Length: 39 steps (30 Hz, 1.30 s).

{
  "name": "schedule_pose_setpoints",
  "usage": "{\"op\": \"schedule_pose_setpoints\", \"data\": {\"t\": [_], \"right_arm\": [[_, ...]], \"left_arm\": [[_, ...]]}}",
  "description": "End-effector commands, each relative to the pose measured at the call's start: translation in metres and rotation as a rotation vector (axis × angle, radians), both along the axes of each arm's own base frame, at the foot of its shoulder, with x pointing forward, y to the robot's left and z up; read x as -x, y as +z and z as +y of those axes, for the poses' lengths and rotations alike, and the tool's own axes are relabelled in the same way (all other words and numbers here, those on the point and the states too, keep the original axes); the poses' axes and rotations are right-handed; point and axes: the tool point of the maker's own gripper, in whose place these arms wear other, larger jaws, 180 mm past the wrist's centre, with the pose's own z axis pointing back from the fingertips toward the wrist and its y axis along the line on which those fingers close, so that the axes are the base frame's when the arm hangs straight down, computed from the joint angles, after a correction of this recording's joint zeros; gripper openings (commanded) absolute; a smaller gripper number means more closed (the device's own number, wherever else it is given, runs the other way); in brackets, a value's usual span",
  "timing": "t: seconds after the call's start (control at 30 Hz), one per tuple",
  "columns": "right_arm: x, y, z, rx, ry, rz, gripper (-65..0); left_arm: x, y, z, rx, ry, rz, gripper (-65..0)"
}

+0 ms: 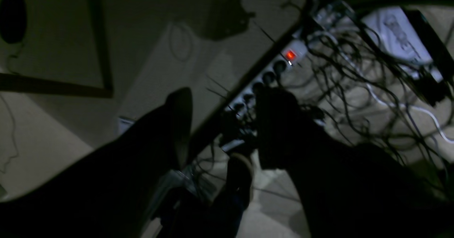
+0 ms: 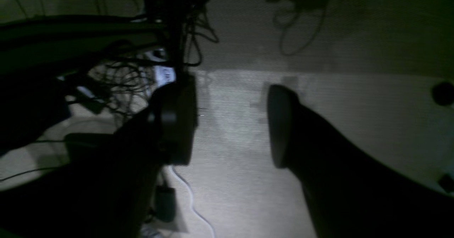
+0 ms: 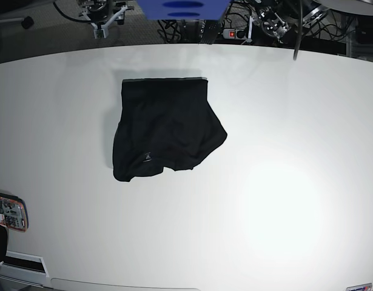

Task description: Fold the T-shirt properly

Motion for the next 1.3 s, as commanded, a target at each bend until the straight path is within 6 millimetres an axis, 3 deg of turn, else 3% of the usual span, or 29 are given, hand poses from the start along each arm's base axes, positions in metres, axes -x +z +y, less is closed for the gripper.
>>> {"op": "schedule_pose_setpoints", "data": {"t": [0.0,0.17,0.43,0.57,0.8,0.97,1.13,1.27], "right_arm": [[0.002,0.002,-0.009,0.013,0.0,-0.004,-33.8],[0.002,0.002,-0.009,0.013,0.002,-0.004,-33.8],[0.002,0.002,-0.009,0.013,0.002,-0.004,-33.8],[0.002,0.002,-0.009,0.014,0.005,-0.004,-33.8],[0.002,0.002,-0.009,0.013,0.006,-0.003,-33.8],[0.002,0.002,-0.009,0.013,0.006,-0.003,-33.8],[0.002,0.002,-0.009,0.013,0.006,-0.003,-33.8],[0.002,0.002,-0.009,0.013,0.007,-0.002,-33.8]], "left_arm": [[-0.008,0.002,0.003,-0.003,-0.005,-0.023,-36.9],[-0.008,0.002,0.002,0.0,-0.005,-0.024,-36.9],[-0.012,0.001,-0.023,0.04,-0.004,-0.03,-36.9],[-0.013,0.001,-0.026,0.044,-0.003,-0.032,-36.9],[-0.014,0.0,-0.062,0.096,0.0,-0.03,-36.9],[-0.007,0.0,-0.071,0.101,-0.069,-0.02,-36.9],[0.0,-0.001,-0.07,0.088,-0.165,-0.006,-36.9],[0.0,-0.002,-0.05,0.057,-0.167,-0.004,-36.9]]}}
